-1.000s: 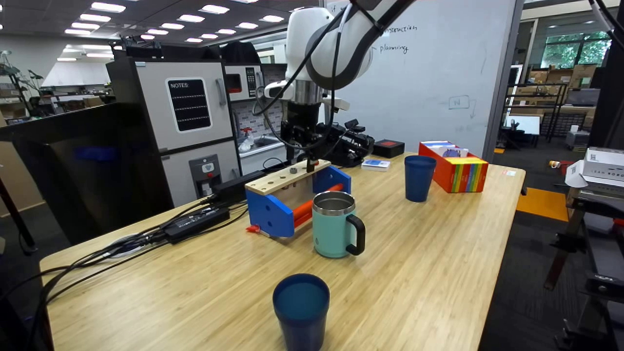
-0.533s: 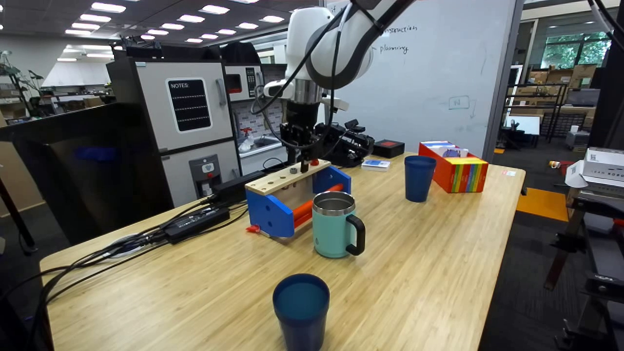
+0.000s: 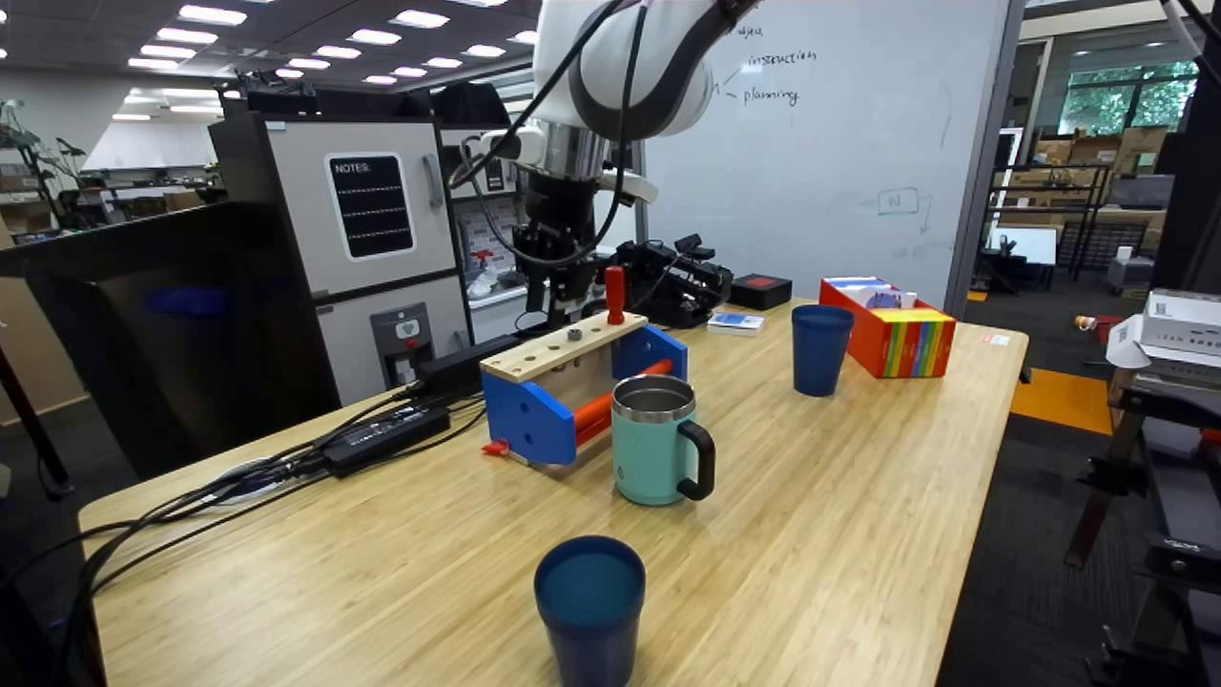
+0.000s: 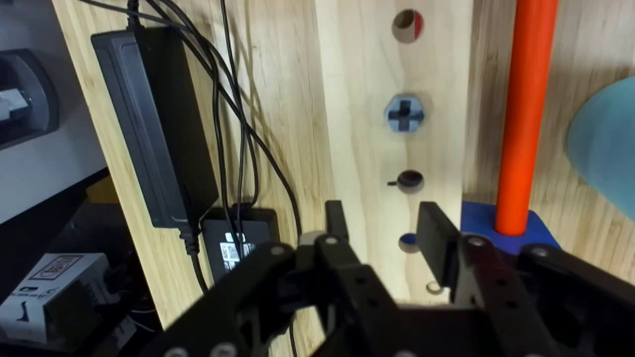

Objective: Screw the bolt

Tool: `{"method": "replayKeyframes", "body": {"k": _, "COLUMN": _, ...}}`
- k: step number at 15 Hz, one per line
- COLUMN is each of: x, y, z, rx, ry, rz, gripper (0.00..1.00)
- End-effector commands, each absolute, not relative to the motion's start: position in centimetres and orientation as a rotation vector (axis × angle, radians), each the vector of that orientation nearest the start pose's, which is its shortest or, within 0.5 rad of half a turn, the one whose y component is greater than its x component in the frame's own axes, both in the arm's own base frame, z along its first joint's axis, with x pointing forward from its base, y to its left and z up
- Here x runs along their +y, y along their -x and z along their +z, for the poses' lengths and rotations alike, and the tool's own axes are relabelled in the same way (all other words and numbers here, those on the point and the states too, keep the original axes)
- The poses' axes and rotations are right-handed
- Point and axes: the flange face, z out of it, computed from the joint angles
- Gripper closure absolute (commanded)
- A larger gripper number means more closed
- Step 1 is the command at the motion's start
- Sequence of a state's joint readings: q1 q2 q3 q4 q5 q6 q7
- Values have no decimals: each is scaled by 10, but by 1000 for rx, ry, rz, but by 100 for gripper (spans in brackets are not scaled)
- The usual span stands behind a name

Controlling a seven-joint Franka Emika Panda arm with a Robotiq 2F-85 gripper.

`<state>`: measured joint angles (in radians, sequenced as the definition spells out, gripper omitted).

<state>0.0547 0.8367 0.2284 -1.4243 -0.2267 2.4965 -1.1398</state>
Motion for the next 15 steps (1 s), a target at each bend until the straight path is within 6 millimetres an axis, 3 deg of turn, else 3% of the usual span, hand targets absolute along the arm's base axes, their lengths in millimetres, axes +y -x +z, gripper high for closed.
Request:
{"method": "replayKeyframes", "body": {"k": 1, "x": 183, "y": -728, "z": 245, "rx": -2146, "ry": 2338, "rz": -370, "gripper": 50}}
{"method": "replayKeyframes", "body": {"k": 4, "x": 185, "y": -726, "z": 249, "rx": -2099, "ry": 2348, "rz": -347, "gripper": 21}}
{"method": "replayKeyframes", "body": {"k": 6, "x": 184, "y": -725, "z": 250, "rx": -2078, "ry": 2357, "rz": -330, "gripper": 12}}
{"method": "replayKeyframes", "body": {"k": 9, "x": 183, "y": -726, "z": 250, "rx": -2072, "ry": 2372, "rz": -319, "gripper": 8}}
{"method": "replayKeyframes", "body": {"k": 10, "x": 161, "y": -733, "z": 228, "rx": -2083, "ry": 2375, "rz": -309, "gripper": 11}}
{"method": "replayKeyframes", "body": {"k": 15, "x": 109, "y": -738, "z": 193, "rx": -2064, "ry": 2432, "rz": -225, "gripper": 10}}
